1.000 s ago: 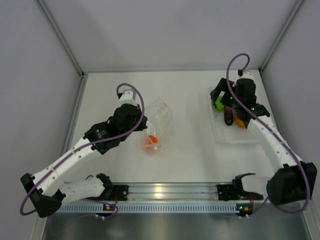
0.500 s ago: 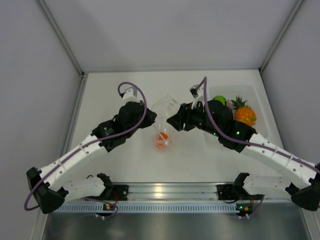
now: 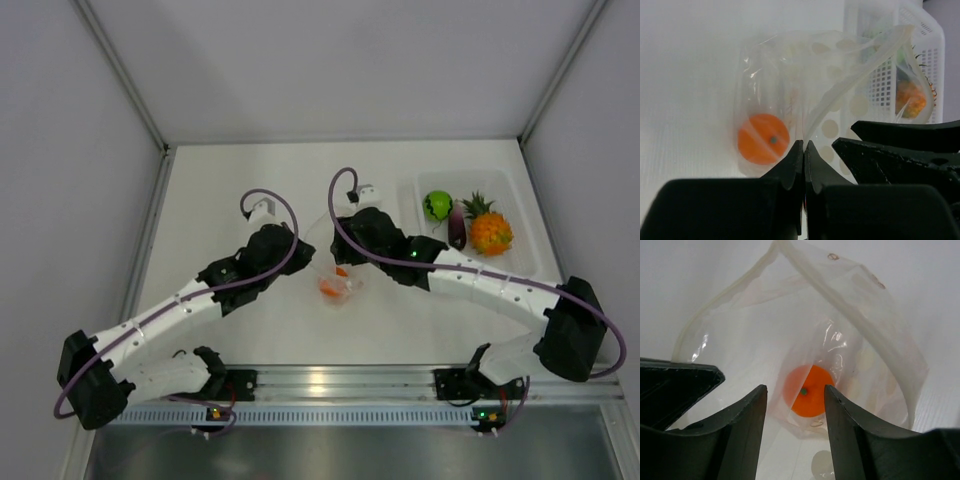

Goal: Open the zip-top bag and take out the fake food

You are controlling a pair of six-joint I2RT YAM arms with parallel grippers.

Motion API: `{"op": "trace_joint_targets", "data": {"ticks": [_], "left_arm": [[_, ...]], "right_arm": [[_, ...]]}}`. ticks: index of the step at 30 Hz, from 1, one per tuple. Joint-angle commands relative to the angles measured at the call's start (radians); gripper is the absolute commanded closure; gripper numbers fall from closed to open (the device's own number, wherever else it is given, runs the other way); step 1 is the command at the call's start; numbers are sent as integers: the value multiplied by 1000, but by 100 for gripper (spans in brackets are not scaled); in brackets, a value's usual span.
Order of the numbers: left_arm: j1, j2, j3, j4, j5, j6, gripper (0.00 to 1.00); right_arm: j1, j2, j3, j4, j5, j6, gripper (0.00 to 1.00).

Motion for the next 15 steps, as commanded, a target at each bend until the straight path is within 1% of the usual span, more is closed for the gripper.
{"op": "trace_joint_targets", "data": {"ticks": [1, 4, 10, 11, 13, 15], "left_arm": [[2, -59, -28, 59, -27, -9, 100], [2, -80, -50, 59, -19, 2, 100], [2, -93, -42, 62, 48, 23, 100], [0, -90, -34, 64, 53, 25, 100], [-3, -87, -31, 62, 53, 22, 100], [-6, -83, -31, 64, 47, 16, 100]], "right_arm": [[20, 54, 53, -51, 86, -18, 49], [53, 94, 58, -60, 88, -27, 46], [82, 123, -17, -34, 85, 21, 45], [85, 129, -34, -27, 80, 28, 43], [99, 135, -49, 7, 65, 51, 41], [109, 152, -80, 73, 5, 62, 40]]}}
